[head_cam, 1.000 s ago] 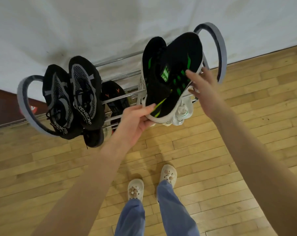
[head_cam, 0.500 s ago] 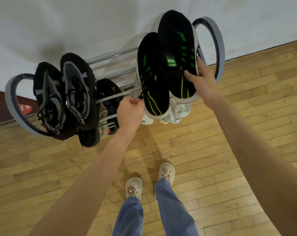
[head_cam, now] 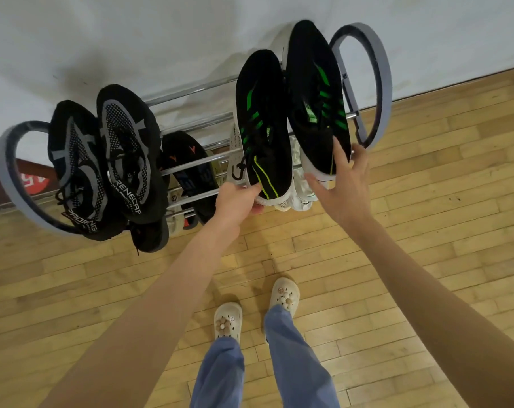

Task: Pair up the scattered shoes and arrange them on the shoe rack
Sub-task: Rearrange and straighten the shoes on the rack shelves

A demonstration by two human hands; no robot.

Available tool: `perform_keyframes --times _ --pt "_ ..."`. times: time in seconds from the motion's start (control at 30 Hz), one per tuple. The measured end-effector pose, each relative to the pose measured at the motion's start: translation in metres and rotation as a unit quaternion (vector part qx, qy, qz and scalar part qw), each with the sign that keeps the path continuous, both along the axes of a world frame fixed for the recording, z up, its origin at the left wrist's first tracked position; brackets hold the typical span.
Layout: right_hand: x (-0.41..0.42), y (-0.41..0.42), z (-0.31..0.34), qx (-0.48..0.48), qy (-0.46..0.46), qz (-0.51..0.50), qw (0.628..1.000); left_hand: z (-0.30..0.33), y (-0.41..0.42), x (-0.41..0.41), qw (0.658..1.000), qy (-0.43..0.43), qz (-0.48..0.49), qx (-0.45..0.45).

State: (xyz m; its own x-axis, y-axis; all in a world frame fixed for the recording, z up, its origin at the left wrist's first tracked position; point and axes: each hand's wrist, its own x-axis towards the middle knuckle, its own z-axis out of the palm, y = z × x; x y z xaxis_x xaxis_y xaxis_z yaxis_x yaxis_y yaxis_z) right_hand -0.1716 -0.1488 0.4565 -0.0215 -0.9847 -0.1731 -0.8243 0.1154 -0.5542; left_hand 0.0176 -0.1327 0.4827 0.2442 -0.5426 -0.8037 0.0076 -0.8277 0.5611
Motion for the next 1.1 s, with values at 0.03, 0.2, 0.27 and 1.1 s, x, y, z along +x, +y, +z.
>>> perform_keyframes --times 0.03,0.2,0.27,1.1 --pt "0.001 -0.001 -0.001 -0.007 -0.003 -0.008 1.0 0.0 -0.001 0.0 1.0 0.006 0.002 -0.003" --pt "-0.007 -0.011 -0.003 -0.068 0.027 -0.051 0.996 0.0 0.001 -0.006 0.999 0.006 -0.022 -0.028" --pt "-0.012 -0.013 -0.006 -0.064 0.034 -0.05 0.996 0.001 0.002 -0.011 0.999 -0.001 -0.03 -0.041" --pt "0.007 0.025 -0.023 -0.169 -0.02 -0.152 0.974 -0.004 0.001 -0.036 0.983 -0.065 -0.1 -0.139"
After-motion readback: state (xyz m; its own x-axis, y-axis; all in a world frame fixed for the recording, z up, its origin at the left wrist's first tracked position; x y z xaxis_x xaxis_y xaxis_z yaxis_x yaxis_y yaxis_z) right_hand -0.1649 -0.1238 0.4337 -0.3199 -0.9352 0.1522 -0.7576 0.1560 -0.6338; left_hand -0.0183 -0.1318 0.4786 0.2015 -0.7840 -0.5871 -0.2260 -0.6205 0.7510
